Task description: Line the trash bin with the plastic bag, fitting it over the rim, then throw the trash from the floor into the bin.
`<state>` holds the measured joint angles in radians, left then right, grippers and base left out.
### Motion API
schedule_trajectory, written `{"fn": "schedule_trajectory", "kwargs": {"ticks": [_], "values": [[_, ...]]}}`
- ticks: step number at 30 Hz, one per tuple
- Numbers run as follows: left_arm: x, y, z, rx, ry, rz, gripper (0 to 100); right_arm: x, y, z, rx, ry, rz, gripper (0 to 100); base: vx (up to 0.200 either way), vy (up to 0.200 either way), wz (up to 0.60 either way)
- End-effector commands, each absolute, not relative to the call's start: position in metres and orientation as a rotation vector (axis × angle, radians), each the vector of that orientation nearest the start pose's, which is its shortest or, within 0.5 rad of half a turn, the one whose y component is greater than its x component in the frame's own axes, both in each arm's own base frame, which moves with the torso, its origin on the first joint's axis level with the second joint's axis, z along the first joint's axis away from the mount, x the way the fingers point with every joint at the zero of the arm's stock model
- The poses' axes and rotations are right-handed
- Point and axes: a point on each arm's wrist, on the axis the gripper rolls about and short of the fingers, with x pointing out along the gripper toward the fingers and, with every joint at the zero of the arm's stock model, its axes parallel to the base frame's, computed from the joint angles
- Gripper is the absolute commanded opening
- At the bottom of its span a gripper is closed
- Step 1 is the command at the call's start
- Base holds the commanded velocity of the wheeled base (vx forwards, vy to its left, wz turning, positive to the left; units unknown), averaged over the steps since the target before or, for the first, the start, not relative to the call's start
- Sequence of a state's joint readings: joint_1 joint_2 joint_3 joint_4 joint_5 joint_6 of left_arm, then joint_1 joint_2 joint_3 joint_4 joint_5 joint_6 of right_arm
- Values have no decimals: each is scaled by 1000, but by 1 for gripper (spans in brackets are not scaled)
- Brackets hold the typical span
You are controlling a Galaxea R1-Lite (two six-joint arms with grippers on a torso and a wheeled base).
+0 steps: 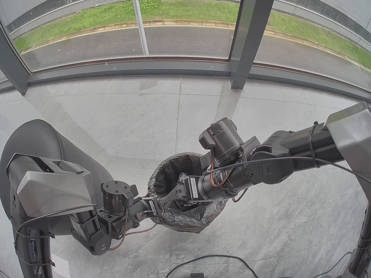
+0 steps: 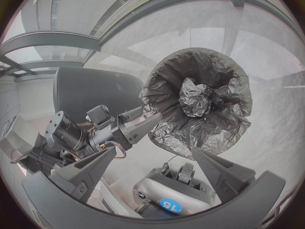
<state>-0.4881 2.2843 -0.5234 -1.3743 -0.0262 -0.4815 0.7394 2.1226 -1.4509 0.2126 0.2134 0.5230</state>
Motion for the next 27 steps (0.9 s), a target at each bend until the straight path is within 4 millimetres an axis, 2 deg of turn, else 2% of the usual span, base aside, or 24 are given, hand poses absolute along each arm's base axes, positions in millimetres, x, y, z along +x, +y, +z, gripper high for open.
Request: {"fn": "schedule_trajectory", "kwargs": {"ticks": [1, 4, 6, 13, 17, 22, 27], "values": [[293, -157, 2, -374, 497, -406, 100, 297, 269, 144, 237, 1040, 633, 100, 0, 0, 0], [292, -157, 2, -376, 496, -407, 100, 302, 267, 145, 251, 1021, 630, 100, 0, 0, 0], [290, -158, 2, -375, 493, -412, 100, 316, 272, 125, 271, 1006, 616, 100, 0, 0, 0], [289, -158, 2, -381, 469, -422, 100, 361, 286, 92, 343, 949, 585, 100, 0, 0, 0], [289, -158, 3, -383, 463, -422, 100, 379, 297, 70, 341, 942, 569, 100, 0, 0, 0], [289, -157, 2, -382, 466, -422, 100, 396, 308, 52, 339, 920, 545, 100, 0, 0, 0], [288, -157, 4, -387, 443, -430, 100, 406, 315, 38, 319, 978, 516, 100, 0, 0, 0]]}}
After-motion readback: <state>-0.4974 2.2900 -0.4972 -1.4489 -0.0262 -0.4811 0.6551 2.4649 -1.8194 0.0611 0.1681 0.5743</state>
